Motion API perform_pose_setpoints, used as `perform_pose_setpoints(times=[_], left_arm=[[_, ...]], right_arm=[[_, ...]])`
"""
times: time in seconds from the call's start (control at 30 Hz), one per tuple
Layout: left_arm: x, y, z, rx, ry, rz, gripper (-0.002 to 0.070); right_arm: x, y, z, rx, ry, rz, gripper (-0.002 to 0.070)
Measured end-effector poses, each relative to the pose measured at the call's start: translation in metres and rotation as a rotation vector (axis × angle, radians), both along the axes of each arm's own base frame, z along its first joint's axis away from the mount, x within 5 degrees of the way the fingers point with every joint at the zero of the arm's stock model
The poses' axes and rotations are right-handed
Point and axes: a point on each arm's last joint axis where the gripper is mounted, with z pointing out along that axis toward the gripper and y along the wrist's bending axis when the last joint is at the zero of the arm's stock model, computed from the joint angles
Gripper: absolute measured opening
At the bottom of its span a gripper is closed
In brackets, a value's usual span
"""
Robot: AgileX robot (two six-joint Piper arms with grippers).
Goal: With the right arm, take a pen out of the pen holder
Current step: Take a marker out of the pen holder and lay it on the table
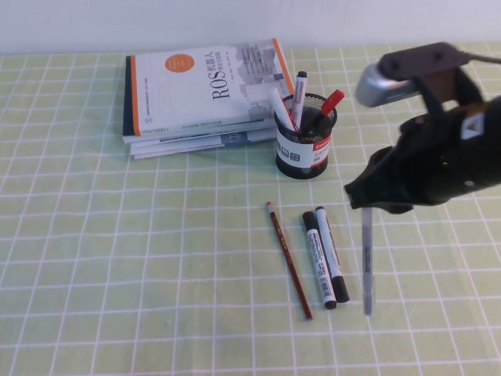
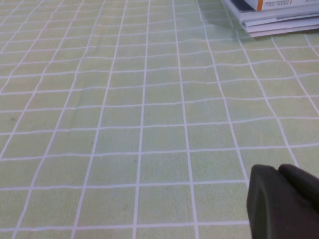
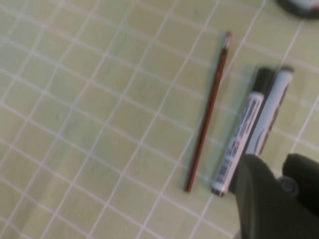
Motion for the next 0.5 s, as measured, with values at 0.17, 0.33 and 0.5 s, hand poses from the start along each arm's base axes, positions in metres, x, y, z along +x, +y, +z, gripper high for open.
perform_pose_setpoints(times=[0.17,0.33,0.5], left_arm=[[0.000,0.000,0.000,0.000,0.000,0.000,-0.0005],[0.000,0.000,0.000,0.000,0.000,0.000,-0.0005],[0.000,0.000,0.000,0.000,0.000,0.000,-0.0005]], right_arm=[[0.028,0.020,-0.021,-0.062,0.141,0.020,0.0044],[0.049,0.042,-0.044,-0.083,0.207,0.037,0.0044],[0.066,0.063,-0.064,-0.095,0.251,0.055,0.0044]])
